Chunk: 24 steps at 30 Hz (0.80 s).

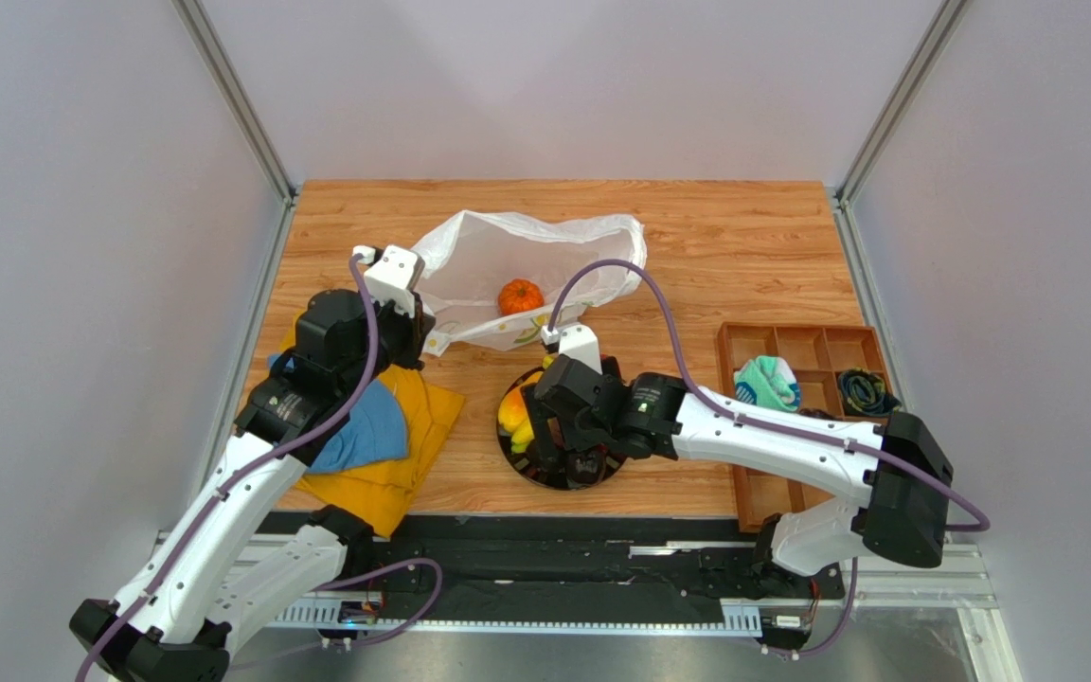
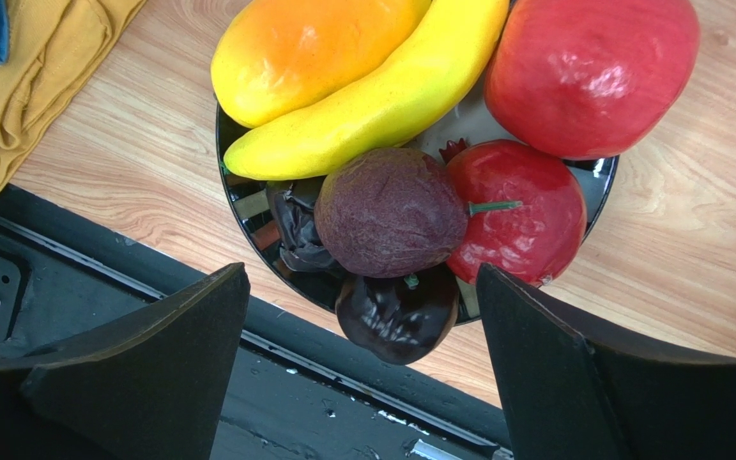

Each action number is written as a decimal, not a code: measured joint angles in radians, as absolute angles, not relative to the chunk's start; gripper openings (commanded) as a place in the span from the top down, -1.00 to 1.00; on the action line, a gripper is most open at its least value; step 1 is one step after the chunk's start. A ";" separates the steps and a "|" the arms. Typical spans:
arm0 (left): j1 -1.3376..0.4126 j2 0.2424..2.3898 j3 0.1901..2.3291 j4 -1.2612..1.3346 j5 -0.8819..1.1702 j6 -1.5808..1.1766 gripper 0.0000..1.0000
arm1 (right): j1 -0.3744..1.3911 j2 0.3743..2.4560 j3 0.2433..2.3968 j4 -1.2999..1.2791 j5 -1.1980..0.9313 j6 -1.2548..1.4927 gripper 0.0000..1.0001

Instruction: Place the fruits into the plastic bag

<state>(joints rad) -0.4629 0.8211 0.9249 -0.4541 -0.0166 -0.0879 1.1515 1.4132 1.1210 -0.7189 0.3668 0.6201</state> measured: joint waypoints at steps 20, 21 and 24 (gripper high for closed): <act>-0.463 0.823 0.925 -0.455 -0.016 -0.088 1.00 | 1.156 1.549 1.149 -0.729 0.400 0.643 -0.76; -0.463 0.823 0.925 -0.455 -0.016 -0.088 1.00 | 1.156 1.552 1.153 -0.730 0.405 0.643 -0.75; -0.463 0.823 0.925 -0.455 -0.016 -0.088 1.00 | 1.156 1.558 1.160 -0.743 0.420 0.643 -0.72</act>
